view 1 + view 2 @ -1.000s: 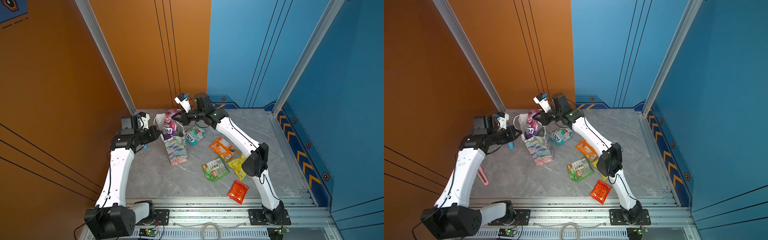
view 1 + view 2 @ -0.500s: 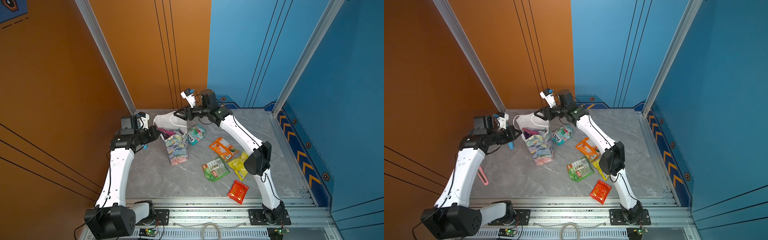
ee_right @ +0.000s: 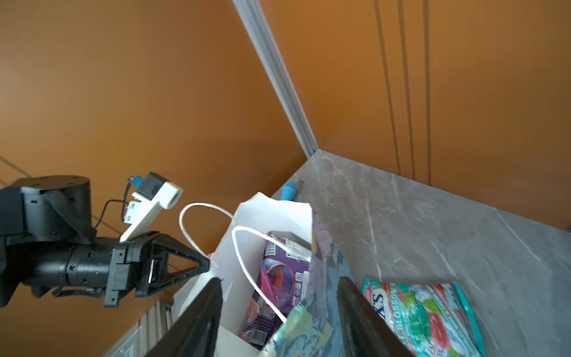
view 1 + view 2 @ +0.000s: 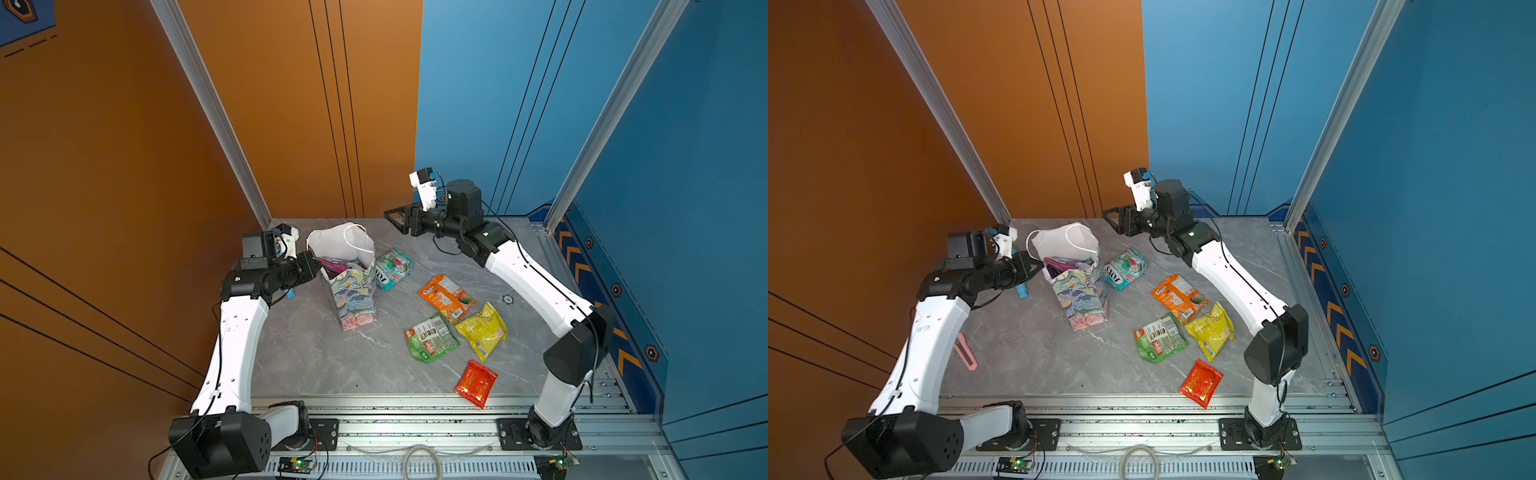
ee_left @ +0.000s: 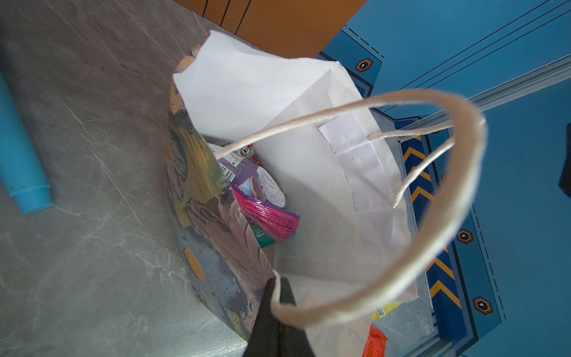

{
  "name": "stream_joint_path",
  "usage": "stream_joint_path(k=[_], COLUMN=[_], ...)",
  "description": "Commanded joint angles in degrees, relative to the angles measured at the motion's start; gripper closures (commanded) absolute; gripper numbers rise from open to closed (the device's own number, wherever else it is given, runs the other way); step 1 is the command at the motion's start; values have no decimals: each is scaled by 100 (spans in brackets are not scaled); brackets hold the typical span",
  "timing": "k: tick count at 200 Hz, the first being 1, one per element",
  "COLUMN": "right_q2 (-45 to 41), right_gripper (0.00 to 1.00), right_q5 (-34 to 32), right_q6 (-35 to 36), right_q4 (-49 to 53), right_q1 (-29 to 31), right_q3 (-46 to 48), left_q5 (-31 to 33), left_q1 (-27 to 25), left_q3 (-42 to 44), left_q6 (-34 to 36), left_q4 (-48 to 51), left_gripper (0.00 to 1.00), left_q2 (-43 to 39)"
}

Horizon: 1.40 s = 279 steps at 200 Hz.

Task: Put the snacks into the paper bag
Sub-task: 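Withdraw the right gripper from the paper bag toward the teal candy bag, then lower the right gripper onto the teal Mint Blossom bag and close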

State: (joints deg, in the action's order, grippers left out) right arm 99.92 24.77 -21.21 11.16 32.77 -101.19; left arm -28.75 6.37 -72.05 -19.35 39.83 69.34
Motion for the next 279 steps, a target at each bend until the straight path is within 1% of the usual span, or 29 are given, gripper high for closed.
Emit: stream_joint_path(k=[1,21,42,74,104,149,193,214,231,259,279], right_q2=[-481,-1001,-1392,-1758,-1695,-1031,-232,98,376,934,1395], right_gripper=[35,31,30,30,29,29,30,30,31,32,37], right_q5=[-1176,-1903,-2358,-2433,-2369,-2241,-1746,-1334,-1175,-1189,-1199], right_q6=[-171,-309,-534,-748,-677,-454,-446,-576,-728,-939,-1083], right_q4=[351,603,820,854,967,1057,862,609,424,313,187], right_q1=[-51,-101,-265,-593,-830,-945,-1089,-1063,-981,-771,-657], right_q3=[943,1872,2705,3681,4004,3726,3236,2947,2684,2083,1593], left_q5=[-131,-116,-95,-88,-96,-128,-141,-140,-142,-170,-158], left_q1=[33,42,47,62,51,53,49,54,55,63,61], left_q3=[-119,-112,-118,-151,-136,-125,-99,-95,-48,-55,-58], left_q6=[37,45,41,14,-17,-16,-24,-7,2,-16,2], left_q4=[-94,-86,-94,-74,-77,-74,-72,-72,-75,-73,-73], left_gripper=[100,100,100,100,100,100,100,100,100,100,100], left_q2=[-30,-44,-67,-61,-58,-52,-44,-46,-60,-43,-38])
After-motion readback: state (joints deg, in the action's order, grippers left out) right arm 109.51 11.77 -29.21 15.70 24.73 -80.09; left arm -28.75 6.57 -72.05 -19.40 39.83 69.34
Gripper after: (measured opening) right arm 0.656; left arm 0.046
